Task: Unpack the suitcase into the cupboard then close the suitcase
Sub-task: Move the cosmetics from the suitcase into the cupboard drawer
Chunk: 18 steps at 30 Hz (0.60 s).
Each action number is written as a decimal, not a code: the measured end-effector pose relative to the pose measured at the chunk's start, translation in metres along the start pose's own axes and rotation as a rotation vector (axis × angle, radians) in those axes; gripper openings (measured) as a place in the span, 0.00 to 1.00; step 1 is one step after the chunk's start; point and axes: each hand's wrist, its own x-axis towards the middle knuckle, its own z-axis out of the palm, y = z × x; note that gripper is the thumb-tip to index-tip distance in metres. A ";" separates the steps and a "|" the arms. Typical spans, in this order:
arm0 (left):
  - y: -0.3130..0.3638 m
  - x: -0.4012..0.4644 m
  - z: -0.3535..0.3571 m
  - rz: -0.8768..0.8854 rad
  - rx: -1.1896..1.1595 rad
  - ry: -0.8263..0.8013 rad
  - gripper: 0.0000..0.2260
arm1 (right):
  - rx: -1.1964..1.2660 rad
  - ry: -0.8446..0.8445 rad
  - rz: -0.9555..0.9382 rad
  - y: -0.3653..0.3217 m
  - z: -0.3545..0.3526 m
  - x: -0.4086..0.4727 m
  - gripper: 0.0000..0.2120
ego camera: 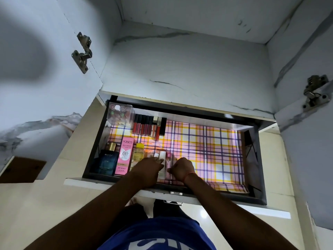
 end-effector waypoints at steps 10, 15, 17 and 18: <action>-0.020 -0.051 -0.036 -0.100 -0.621 0.312 0.06 | 0.447 0.158 -0.213 -0.036 -0.033 -0.056 0.12; -0.027 -0.104 -0.048 -0.097 -0.731 0.547 0.04 | 0.402 0.056 -0.469 -0.076 -0.027 -0.077 0.13; -0.023 -0.128 -0.046 -0.093 -0.658 0.823 0.03 | 0.314 0.022 -0.601 -0.090 -0.018 -0.083 0.15; -0.017 -0.143 -0.042 -0.131 -0.620 1.005 0.02 | 0.258 -0.010 -0.665 -0.097 -0.011 -0.088 0.15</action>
